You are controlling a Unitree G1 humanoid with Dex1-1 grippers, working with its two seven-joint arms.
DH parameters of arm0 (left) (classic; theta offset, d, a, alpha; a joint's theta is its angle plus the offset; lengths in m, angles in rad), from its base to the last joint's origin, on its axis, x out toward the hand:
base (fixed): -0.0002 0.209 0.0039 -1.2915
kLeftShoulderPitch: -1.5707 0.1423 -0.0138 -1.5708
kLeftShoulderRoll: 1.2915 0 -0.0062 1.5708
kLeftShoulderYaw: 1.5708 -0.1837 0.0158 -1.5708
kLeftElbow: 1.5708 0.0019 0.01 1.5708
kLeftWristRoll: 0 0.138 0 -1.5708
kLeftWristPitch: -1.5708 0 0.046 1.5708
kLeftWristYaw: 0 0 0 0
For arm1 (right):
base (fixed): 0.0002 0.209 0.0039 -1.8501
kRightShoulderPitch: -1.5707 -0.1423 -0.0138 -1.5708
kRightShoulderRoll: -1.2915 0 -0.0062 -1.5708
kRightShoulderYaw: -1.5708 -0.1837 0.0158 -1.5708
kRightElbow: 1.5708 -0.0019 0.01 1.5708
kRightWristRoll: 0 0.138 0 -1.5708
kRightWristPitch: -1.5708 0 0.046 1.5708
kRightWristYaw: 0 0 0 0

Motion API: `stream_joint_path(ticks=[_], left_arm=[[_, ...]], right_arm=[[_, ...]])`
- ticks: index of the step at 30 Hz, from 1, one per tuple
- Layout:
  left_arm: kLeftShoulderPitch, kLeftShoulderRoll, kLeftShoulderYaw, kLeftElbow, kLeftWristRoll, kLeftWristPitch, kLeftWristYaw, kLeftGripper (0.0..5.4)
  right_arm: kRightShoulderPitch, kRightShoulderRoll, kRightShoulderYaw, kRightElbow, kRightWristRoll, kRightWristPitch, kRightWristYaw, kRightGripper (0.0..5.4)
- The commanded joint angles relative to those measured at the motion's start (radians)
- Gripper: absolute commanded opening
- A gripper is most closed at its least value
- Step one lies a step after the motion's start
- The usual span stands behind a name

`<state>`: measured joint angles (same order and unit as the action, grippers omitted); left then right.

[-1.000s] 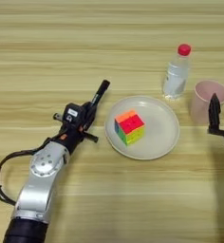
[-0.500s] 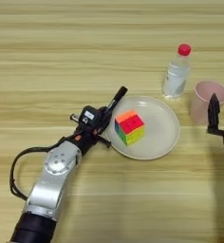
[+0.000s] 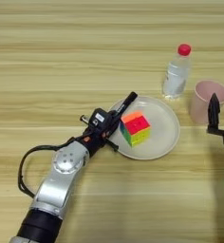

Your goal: Move the objects on the table

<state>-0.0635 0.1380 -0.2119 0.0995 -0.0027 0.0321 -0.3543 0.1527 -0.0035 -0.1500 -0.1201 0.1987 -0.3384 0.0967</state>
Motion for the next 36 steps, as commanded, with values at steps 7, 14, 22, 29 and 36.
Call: stream_joint_path(ticks=[7,14,22,29,36], left_arm=[[-0.012,0.006,-0.003,0.004,0.027,0.005,0.016,1.21],[-0.015,0.005,0.001,0.010,0.031,0.004,0.027,1.95],[-0.014,0.001,0.005,0.008,0.032,0.005,0.028,2.69],[-0.017,-0.012,0.028,-0.010,0.015,-0.001,0.039,3.27],[-0.022,-0.027,0.079,-0.010,0.002,-0.024,0.084,4.03]], right_arm=[[-0.007,0.004,0.003,-0.001,-0.003,-0.009,-0.002,5.40],[-0.008,0.005,0.004,0.001,-0.005,-0.011,-0.003,5.40],[0.010,0.001,0.033,-0.025,-0.057,-0.024,0.000,5.40],[0.018,-0.001,0.039,-0.043,-0.058,-0.014,-0.005,5.40],[0.038,0.000,0.062,-0.092,-0.085,0.013,-0.015,5.40]])
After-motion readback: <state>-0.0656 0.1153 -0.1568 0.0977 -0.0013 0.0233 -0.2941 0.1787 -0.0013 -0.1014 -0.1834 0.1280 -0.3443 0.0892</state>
